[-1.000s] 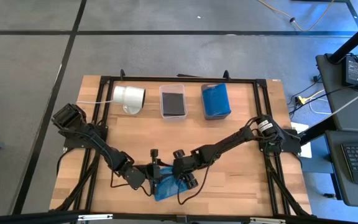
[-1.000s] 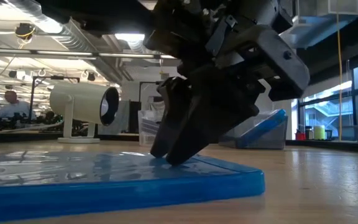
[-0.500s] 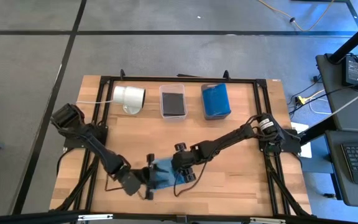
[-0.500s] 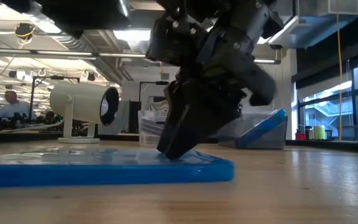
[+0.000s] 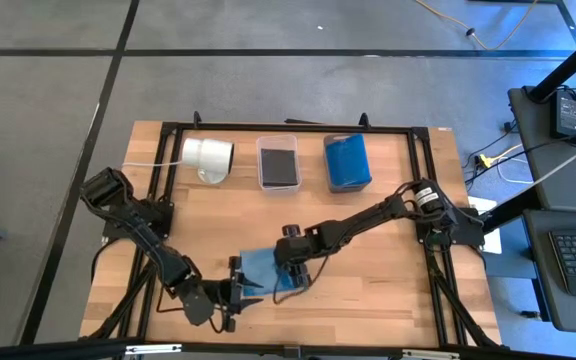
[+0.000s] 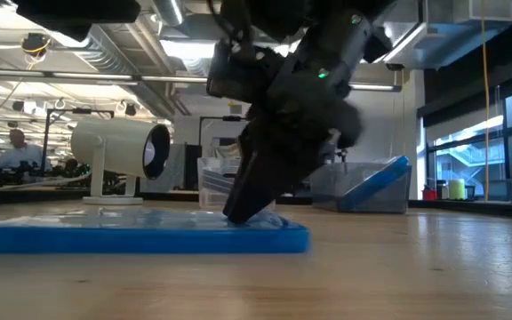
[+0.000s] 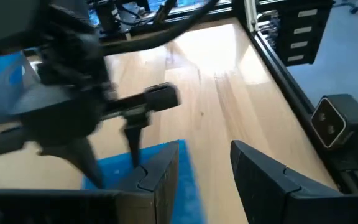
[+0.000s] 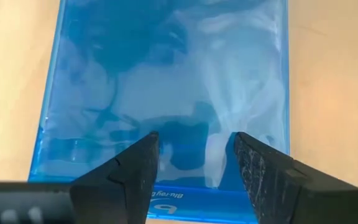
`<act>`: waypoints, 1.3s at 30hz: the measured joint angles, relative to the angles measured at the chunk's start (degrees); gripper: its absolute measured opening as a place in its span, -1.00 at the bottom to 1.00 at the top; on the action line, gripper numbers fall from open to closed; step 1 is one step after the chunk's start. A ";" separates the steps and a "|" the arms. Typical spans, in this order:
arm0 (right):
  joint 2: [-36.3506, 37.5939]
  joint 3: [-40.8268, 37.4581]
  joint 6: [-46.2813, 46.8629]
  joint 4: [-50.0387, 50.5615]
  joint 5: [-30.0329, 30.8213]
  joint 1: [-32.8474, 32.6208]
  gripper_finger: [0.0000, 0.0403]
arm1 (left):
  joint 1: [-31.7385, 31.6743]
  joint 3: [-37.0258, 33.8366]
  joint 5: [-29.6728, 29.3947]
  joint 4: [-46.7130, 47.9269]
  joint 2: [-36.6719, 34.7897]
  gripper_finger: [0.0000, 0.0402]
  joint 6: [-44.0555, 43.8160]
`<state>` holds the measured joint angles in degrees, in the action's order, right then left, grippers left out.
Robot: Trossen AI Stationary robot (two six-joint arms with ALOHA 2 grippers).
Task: Pick & place jewel cases by type
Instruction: Put the blue cd case into the gray bin
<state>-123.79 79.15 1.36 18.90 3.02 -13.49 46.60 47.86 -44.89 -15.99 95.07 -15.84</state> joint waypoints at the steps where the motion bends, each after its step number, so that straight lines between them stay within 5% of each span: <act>1: 0.00 0.00 1.12 -0.21 0.36 0.51 0.07 | 0.00 -0.01 -0.01 0.12 0.00 -0.29 -0.69; 10: 0.65 -0.28 5.90 -1.76 0.98 2.57 0.07 | -0.62 -0.07 -0.45 9.50 0.00 -0.29 -2.42; 18: 8.81 -1.03 3.60 2.74 0.06 3.35 0.07 | -0.62 -0.09 -0.47 16.20 0.82 -0.29 -4.55; 28: 14.97 -0.89 0.00 2.64 -10.84 8.27 0.07 | -2.66 -0.13 -3.67 14.38 5.69 -0.29 -4.44; 39: 12.61 -0.90 2.67 3.18 -22.66 17.55 0.07 | -3.57 -0.09 -1.43 6.20 6.86 -0.29 -2.71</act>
<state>-111.18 78.26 4.03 22.09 -19.64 4.06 43.03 47.77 -46.33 -9.79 101.93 -18.55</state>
